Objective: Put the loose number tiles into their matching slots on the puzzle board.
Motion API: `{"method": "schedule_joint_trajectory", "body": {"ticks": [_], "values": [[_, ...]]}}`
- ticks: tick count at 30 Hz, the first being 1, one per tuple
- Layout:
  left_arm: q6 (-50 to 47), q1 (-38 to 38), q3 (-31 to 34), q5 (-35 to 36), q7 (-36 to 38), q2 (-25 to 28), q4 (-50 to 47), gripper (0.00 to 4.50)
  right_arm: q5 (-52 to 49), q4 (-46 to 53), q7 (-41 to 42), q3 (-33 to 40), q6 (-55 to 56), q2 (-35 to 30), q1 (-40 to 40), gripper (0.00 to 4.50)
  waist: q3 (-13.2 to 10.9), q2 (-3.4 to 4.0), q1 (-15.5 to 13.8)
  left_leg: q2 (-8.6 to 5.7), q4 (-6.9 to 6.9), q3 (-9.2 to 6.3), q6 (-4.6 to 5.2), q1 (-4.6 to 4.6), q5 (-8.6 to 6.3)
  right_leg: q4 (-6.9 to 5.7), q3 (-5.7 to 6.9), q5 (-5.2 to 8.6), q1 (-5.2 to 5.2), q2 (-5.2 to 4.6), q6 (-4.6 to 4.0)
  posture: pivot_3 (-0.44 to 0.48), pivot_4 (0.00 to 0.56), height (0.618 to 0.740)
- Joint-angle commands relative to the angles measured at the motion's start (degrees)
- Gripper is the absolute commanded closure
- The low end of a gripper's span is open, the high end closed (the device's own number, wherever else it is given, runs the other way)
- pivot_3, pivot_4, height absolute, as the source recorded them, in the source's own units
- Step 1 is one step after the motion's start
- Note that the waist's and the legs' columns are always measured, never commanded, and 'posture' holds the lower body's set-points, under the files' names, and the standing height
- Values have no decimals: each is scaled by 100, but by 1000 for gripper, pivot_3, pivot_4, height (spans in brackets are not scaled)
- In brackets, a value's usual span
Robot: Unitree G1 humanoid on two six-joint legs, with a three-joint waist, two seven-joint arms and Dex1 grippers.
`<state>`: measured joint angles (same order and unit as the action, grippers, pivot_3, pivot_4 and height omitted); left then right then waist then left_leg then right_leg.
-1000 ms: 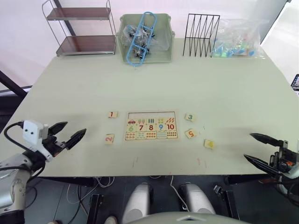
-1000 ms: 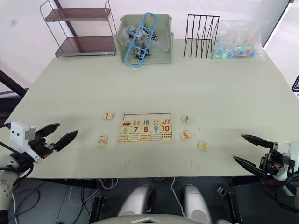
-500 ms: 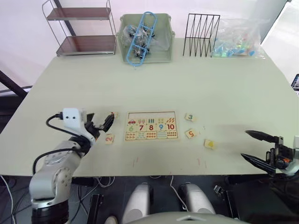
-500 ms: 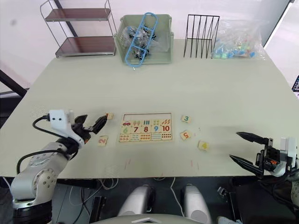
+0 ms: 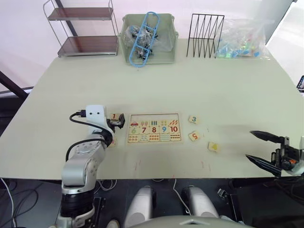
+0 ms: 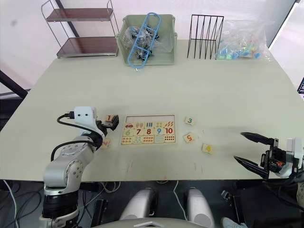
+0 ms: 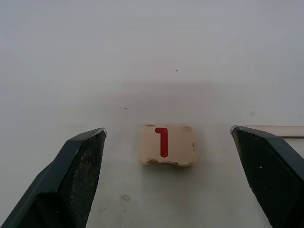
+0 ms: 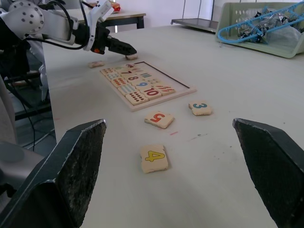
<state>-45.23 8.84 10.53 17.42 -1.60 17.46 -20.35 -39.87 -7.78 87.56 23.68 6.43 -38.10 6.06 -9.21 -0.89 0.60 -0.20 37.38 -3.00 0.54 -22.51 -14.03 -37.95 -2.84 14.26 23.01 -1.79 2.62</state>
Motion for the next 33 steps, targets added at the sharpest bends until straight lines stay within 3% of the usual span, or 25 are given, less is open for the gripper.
{"method": "schedule_joint_trajectory", "body": {"ticks": [1, 18, 21, 25, 26, 33], "values": [[-102, 153, -71, -193, -40, 7, 32, 0, -73, 36, 1, 224, 140, -39, -49, 27, 0, 0, 5, 0, 0, 0, 0, 0, 0, 0, 0, 0, 0, 0, 0, 0, 150, 739], [-571, 474, 46, -244, 300, -76, 566, 0, -42, -105, -12, 169, 243, -46, -171, 27, 1, 2, -7, -7, 2, -14, 0, 2, 0, 0, 12, 0, -9, -7, 1, 0, 150, 739], [-638, 495, 65, -248, 337, -84, 591, 909, -38, -114, -16, 172, 256, -44, -181, 0, 2, 4, -6, -8, 2, -18, 0, 13, 0, 1, 16, 0, -24, -9, 1, 0, 150, 739], [-787, 521, 119, -191, 392, -104, 617, 2743, -30, -108, -17, 172, 274, -43, -170, 0, 3, 5, -15, -12, 2, -23, 0, 13, 0, 2, 20, 1, -26, -13, 1, 0, 150, 739], [-814, 517, 135, -188, 403, -107, 619, 3031, -29, -100, -20, 172, 280, -41, -160, 0, 3, 5, -15, -13, 2, -26, 0, 14, 0, 2, 22, 1, -28, -13, 2, 0, 150, 739], [-818, 512, 185, -244, 490, -52, 604, 3029, -40, -47, -36, 154, 297, -20, -117, 0, 4, 8, -10, -14, 2, -26, 0, 15, 0, 2, 22, 1, -30, -15, 2, 0, 150, 739]]}}
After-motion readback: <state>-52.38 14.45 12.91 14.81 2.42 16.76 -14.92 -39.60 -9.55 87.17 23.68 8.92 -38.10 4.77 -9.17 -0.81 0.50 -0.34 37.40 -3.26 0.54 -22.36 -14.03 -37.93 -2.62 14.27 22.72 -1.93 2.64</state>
